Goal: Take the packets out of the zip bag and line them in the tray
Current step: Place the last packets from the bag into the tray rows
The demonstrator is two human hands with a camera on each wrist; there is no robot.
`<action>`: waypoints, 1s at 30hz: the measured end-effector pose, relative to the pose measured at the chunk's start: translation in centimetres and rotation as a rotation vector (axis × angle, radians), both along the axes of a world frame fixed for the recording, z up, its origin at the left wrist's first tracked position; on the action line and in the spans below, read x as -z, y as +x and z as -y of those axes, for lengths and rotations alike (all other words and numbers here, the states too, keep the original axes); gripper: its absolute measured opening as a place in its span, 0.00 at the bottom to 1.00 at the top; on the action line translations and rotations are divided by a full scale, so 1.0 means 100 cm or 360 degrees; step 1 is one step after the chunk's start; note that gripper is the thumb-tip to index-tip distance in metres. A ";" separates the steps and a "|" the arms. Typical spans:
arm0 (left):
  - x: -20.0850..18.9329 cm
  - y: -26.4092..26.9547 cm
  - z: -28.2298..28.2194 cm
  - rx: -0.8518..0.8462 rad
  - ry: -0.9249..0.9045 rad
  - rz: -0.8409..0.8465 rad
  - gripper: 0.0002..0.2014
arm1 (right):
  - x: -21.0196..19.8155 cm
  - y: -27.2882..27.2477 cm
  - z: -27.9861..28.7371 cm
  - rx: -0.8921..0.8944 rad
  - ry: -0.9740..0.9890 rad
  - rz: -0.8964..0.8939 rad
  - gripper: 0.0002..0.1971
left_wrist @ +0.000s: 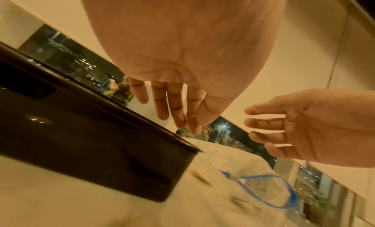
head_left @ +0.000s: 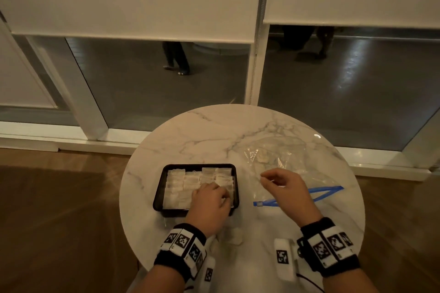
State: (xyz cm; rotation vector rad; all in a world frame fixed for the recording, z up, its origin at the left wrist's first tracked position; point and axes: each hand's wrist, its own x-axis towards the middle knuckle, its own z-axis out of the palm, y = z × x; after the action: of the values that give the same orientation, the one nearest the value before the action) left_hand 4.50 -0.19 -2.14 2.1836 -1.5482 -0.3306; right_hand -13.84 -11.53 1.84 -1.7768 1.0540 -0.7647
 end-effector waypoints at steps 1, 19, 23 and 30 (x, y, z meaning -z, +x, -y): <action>-0.003 -0.008 0.004 0.0070 -0.0018 -0.0023 0.11 | -0.004 -0.011 0.004 0.0048 0.0058 0.0051 0.04; -0.014 -0.085 0.063 0.0503 0.0219 0.0390 0.27 | 0.035 -0.043 0.010 -0.0049 -0.0083 -0.0757 0.23; -0.016 -0.079 0.064 0.0365 -0.0093 0.0294 0.22 | 0.038 -0.039 0.016 0.0027 -0.0018 -0.0853 0.21; -0.006 -0.070 0.059 0.0349 -0.0682 -0.0039 0.20 | 0.024 -0.023 0.036 0.0101 0.0069 -0.0718 0.15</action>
State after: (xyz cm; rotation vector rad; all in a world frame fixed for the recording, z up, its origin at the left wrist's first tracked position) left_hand -2.53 -6.11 -1.54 1.6835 -1.6688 -0.0787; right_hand -16.16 -15.11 -0.57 -1.9334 1.4140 -0.3775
